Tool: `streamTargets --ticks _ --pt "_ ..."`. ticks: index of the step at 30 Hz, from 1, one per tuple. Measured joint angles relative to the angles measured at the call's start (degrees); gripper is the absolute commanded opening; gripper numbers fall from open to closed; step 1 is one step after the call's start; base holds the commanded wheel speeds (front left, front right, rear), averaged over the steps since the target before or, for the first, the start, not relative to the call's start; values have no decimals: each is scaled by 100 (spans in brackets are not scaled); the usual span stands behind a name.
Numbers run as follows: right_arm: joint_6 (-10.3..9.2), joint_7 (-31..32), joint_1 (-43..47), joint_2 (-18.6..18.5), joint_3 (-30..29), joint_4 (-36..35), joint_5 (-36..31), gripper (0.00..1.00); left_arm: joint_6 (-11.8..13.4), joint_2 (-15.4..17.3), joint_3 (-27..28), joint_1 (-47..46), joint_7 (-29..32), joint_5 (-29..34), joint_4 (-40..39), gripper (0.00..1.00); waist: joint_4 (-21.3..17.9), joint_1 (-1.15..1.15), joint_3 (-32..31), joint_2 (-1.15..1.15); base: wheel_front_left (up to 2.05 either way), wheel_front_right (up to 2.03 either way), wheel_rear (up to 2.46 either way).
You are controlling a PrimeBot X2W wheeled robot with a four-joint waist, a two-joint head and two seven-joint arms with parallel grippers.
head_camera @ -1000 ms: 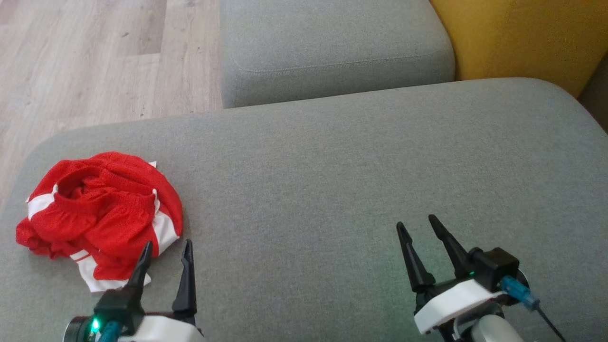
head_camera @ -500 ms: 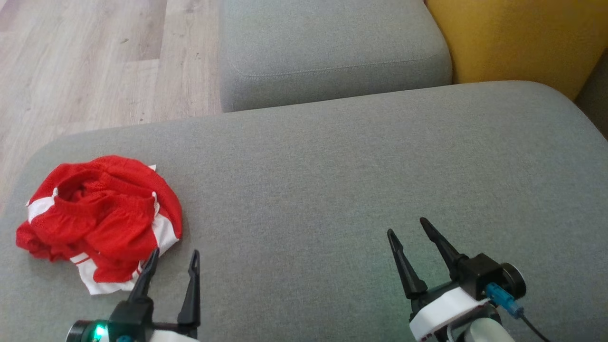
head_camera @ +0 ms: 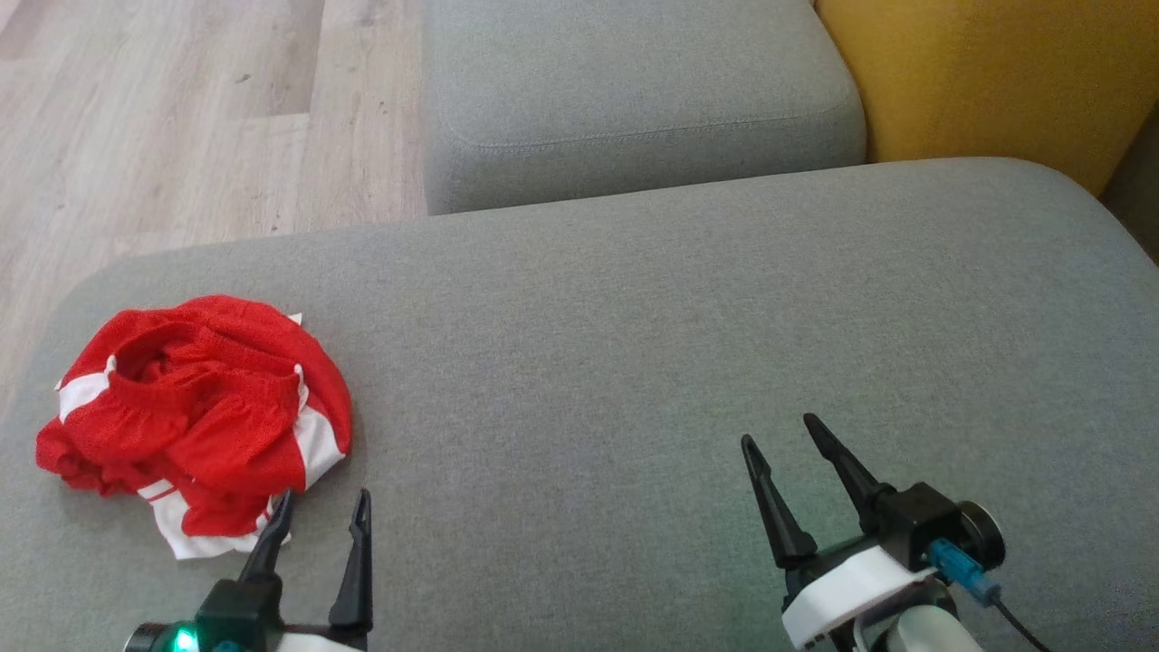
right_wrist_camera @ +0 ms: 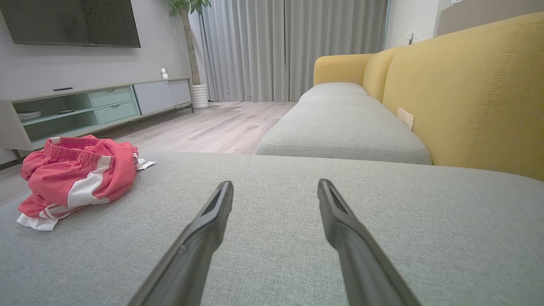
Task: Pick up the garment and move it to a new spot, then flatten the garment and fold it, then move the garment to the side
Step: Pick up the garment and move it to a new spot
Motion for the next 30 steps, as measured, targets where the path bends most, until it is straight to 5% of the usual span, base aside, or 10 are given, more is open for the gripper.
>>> streamTargets --ticks 12,30 --pt "0 0 29 5 0 -5 -42 100 -11 -89 199 1 1 89 67 100 330 0 -5 0 0 0 0" --pt "0 0 178 31 58 5 -24 100 -63 -102 452 240 1 138 90 100 1541 0 -88 0 0 0 0"
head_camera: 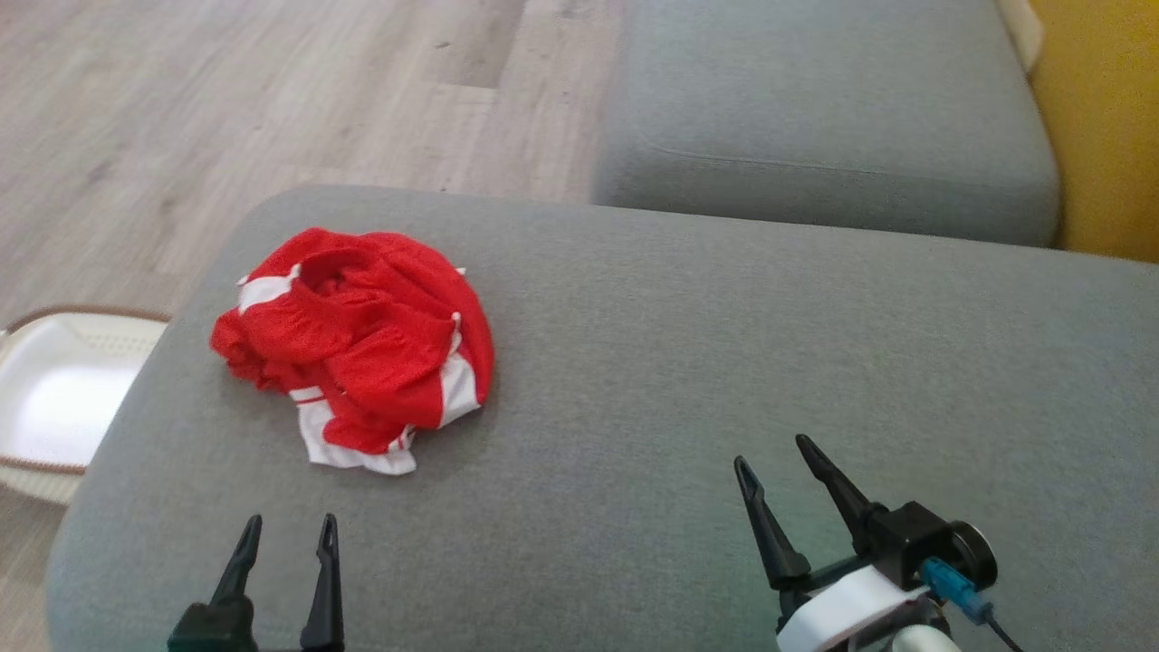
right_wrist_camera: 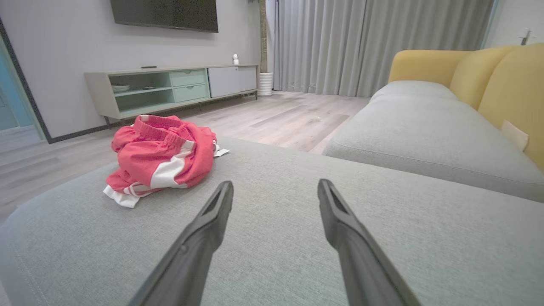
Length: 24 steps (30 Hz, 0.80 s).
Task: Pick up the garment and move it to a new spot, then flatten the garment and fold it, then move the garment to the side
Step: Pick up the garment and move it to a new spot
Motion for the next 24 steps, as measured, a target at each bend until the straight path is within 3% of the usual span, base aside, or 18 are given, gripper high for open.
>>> streamTargets --ticks 12,24 --pt "0 0 96 21 -9 -2 36 100 -58 9 52 5 0 5 2 100 485 0 47 0 0 0 0" --pt "0 0 91 23 -1 -7 -46 100 -179 116 4 -203 0 208 -286 100 444 0 333 0 0 0 0"
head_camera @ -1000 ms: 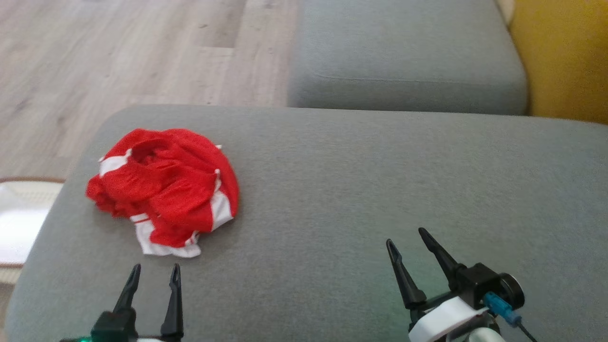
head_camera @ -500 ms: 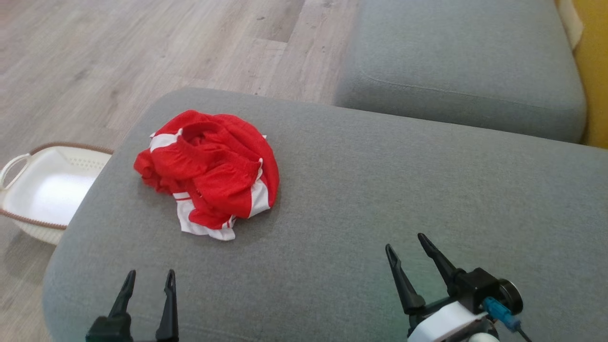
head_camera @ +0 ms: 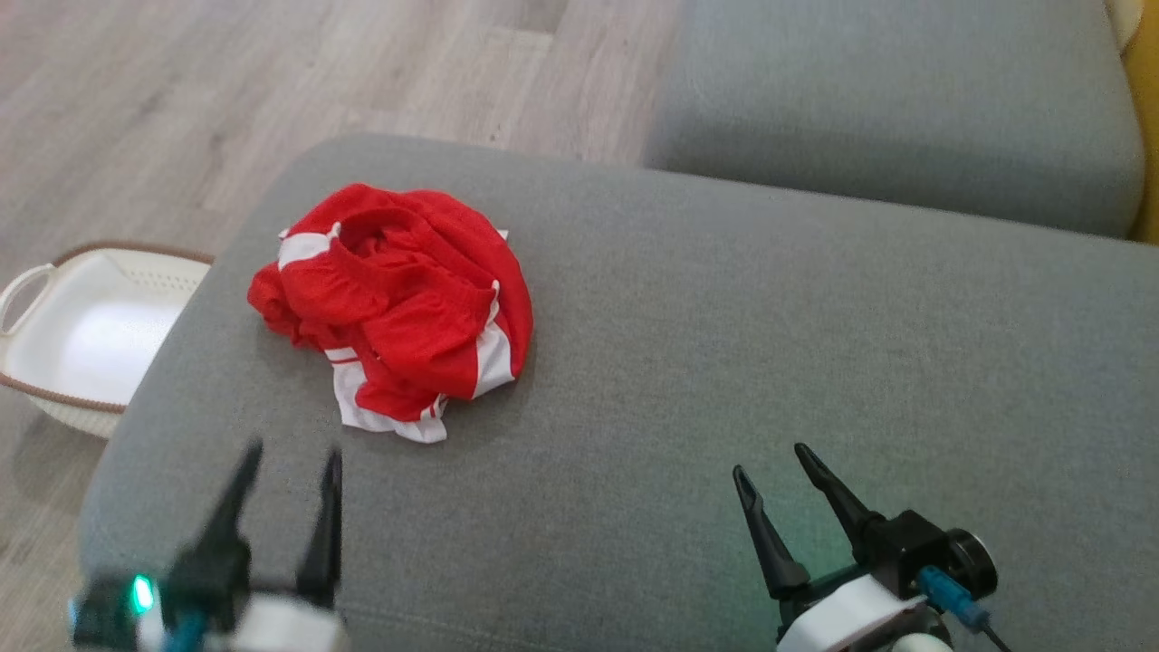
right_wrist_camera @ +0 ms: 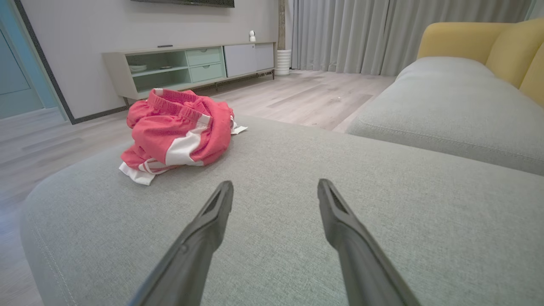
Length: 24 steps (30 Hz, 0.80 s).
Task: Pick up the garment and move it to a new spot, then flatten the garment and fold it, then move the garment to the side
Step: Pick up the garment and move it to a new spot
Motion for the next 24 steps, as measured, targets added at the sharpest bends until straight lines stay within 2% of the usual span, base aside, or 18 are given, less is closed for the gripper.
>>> streamTargets --ticks 5,9,16,20,21,24 --pt "0 0 -73 -100 -3 -46 -121 100 -312 402 -103 -1366 -2 148 -288 100 -88 0 345 0 0 0 0" --pt "0 -1 -360 -308 2 -154 -123 100 -543 609 -233 -2732 191 142 93 100 -181 0 716 0 0 0 0" --pt "0 -5 -776 -481 3 -323 -130 100 -725 798 -489 -4589 1645 -460 1733 100 -449 1 1319 0 0 0 0" --pt "0 -5 -896 -589 -24 -393 -171 100 -765 964 -835 -5241 2557 -888 2762 100 -651 1 1609 0 0 0 0" --pt "0 -5 -1006 -634 -33 -458 -171 100 -769 1070 -1028 -5467 2949 -1125 3218 100 -751 1 1766 0 0 0 0" --pt "0 -7 -1198 -676 -80 -563 -171 100 -769 1185 -1178 -5679 3334 -1382 3780 100 -898 1 2001 0 0 0 0"
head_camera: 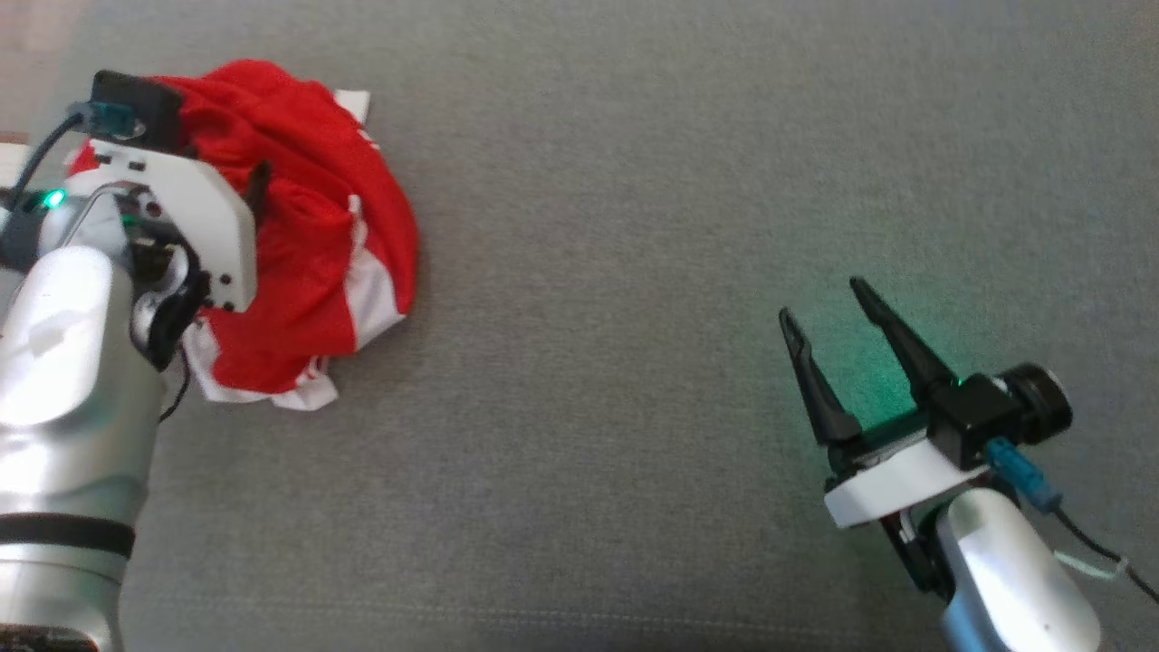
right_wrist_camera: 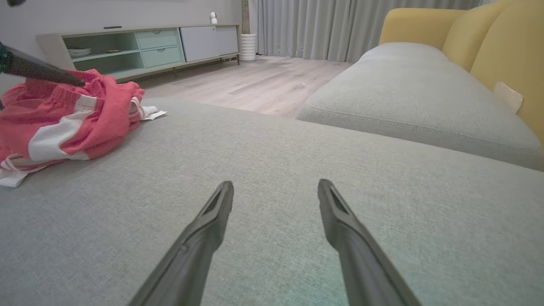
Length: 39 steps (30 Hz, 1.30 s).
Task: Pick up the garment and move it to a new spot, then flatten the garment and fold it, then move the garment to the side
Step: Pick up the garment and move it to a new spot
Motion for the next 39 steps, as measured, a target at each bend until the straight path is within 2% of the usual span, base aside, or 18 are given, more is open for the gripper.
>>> streamTargets --ticks 7,8,9,10,18,24,33,39 --pt "0 0 -102 -2 -103 -99 -1 100 0 60 -51 -215 30 -289 843 100 -269 0 412 0 0 0 0" --pt "0 0 -102 -2 -114 -104 -1 100 0 64 -60 -240 -46 -304 907 87 -285 0 451 0 0 0 0" --pt "0 0 -102 -3 -125 -107 -1 100 0 64 -63 -258 -163 -304 957 24 -294 0 480 0 0 0 0" --pt "0 0 -102 -4 -135 -108 -1 100 0 63 -79 -274 -278 -304 1010 0 -293 0 499 0 0 0 0" --pt "0 0 -90 -12 -115 -87 -1 100 0 32 -276 -321 -1552 -330 1200 0 -141 -1 233 0 0 0 0" --pt "0 0 49 101 -18 -2 1 100 0 66 -588 -428 -2141 -513 858 0 -80 -1 -249 0 0 0 0" --pt "0 0 376 333 68 81 3 100 0 282 -1090 -794 -2187 -929 -202 0 -164 -1 -954 0 0 0 0" --pt "0 0 391 437 162 79 9 100 0 453 -1272 -816 -1933 -1307 -811 0 -616 -1 -1227 0 0 0 0"
